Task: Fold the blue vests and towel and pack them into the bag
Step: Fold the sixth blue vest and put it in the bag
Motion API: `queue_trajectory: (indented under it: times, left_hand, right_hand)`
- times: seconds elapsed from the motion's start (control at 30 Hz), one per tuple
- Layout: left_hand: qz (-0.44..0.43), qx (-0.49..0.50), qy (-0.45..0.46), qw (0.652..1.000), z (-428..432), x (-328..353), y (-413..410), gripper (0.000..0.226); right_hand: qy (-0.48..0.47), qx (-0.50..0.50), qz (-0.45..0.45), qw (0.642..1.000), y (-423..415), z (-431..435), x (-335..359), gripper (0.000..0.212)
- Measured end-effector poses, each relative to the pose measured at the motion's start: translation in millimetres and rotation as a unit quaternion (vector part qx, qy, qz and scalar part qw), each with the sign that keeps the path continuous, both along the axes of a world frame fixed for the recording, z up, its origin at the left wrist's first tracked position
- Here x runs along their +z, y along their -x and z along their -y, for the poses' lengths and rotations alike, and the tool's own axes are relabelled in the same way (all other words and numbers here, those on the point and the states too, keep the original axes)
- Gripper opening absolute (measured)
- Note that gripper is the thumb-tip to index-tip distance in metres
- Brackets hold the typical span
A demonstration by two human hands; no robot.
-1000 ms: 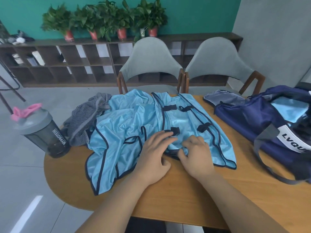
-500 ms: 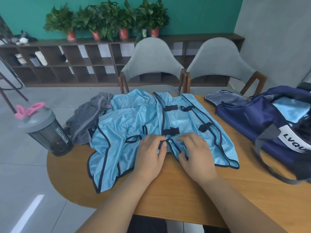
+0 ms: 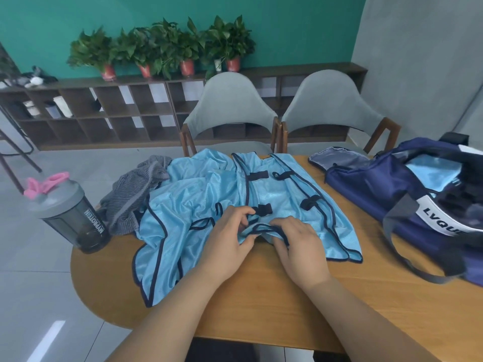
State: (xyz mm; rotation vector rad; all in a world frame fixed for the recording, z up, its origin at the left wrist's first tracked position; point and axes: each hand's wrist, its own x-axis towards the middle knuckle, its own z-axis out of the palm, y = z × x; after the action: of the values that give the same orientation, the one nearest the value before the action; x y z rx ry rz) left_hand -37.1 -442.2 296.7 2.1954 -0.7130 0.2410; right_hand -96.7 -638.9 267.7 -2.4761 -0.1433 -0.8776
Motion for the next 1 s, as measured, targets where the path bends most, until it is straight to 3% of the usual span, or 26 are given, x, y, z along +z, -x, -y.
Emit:
queue_trajectory:
  times: [0.13,0.27,0.37,0.5,0.73,1.0]
  left_hand:
    - [0.001,0.021,-0.016,1.0,-3,4,-4,0.039]
    - [0.073,-0.002,-0.017,0.997,1,16,-5,0.021]
    - [0.119,-0.026,-0.066,0.99,4,24,-7,0.019]
    - [0.17,0.016,-0.089,0.981,7,30,-17,0.02]
    - [0.147,0.105,-0.098,0.979,-9,20,-37,0.011]
    - [0.139,0.149,-0.156,0.966,-17,22,-54,0.011]
  right_hand:
    - [-0.005,0.003,0.005,1.0,0,1,0,0.035]
    - [-0.029,-0.004,0.005,1.0,-2,2,-3,0.026]
    - [-0.044,-0.008,-0.005,0.999,-3,3,-3,0.026]
    - [-0.043,-0.011,-0.018,0.999,-4,2,1,0.024]
    - [0.037,0.025,-0.176,0.983,20,67,2,0.056]
    - [0.098,0.014,-0.216,0.971,49,146,26,0.053]
